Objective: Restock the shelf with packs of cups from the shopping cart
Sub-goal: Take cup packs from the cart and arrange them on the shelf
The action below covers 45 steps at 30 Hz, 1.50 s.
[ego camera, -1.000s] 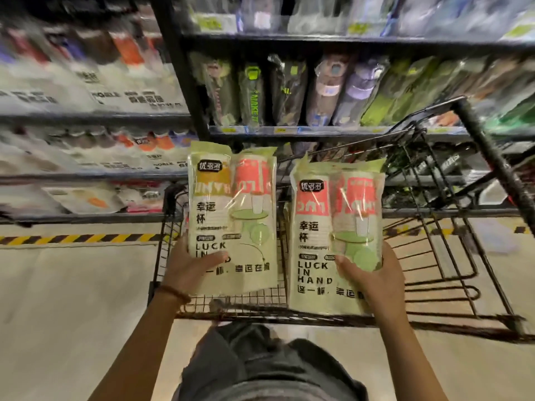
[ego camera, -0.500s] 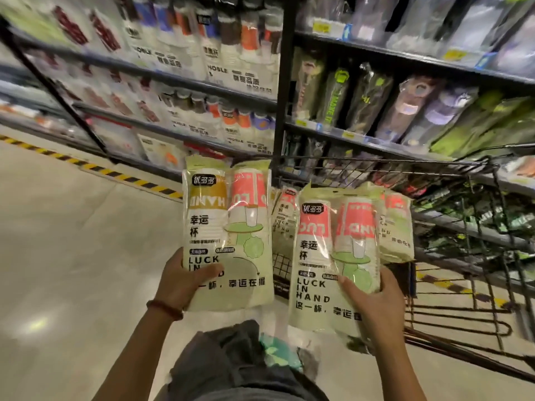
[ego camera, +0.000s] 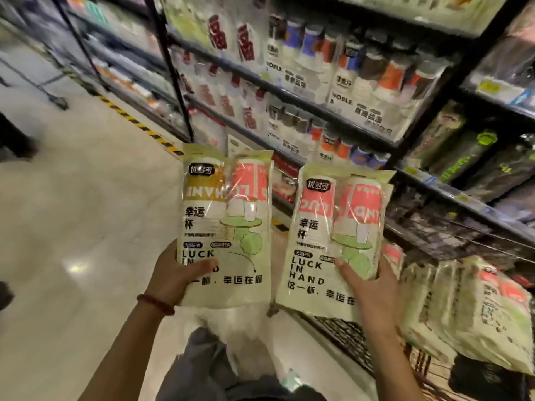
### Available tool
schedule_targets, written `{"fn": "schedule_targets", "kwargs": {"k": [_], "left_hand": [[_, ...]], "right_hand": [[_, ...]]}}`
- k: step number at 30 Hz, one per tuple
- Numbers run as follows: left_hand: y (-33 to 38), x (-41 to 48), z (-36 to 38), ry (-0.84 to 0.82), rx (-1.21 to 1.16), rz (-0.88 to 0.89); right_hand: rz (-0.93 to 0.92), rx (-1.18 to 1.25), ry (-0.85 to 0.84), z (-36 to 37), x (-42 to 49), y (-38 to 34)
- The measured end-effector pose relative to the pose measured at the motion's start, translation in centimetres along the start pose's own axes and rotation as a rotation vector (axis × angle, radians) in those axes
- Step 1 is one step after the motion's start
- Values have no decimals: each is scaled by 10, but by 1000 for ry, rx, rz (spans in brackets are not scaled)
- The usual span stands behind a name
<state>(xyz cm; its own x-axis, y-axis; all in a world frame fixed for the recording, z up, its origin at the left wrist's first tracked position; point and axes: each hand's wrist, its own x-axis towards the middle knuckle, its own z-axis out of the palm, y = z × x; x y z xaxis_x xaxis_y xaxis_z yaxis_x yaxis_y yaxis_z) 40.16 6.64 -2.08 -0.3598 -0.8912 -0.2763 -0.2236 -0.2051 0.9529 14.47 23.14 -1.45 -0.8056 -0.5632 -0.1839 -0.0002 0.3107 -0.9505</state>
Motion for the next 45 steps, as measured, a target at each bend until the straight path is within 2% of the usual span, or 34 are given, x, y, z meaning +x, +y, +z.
{"fn": "schedule_targets", "kwargs": {"k": [8,14,23,33,45], "left_hand": [[34,109,-170,128,-54,25],[63,202,-246,151,-69,54],[132,406,-295,106,-109,156],[264,641,-325,26,-159,314],[392,882,-353,-296,-235,462]], "right_hand": [[-65,68,-65,209,37,-70],[-102,113,-89,317,82,-123],[-167,139,-39,448,222,-202],[-284,183,34,553,393,-336],[-333,111,304,665,508,-447]]}}
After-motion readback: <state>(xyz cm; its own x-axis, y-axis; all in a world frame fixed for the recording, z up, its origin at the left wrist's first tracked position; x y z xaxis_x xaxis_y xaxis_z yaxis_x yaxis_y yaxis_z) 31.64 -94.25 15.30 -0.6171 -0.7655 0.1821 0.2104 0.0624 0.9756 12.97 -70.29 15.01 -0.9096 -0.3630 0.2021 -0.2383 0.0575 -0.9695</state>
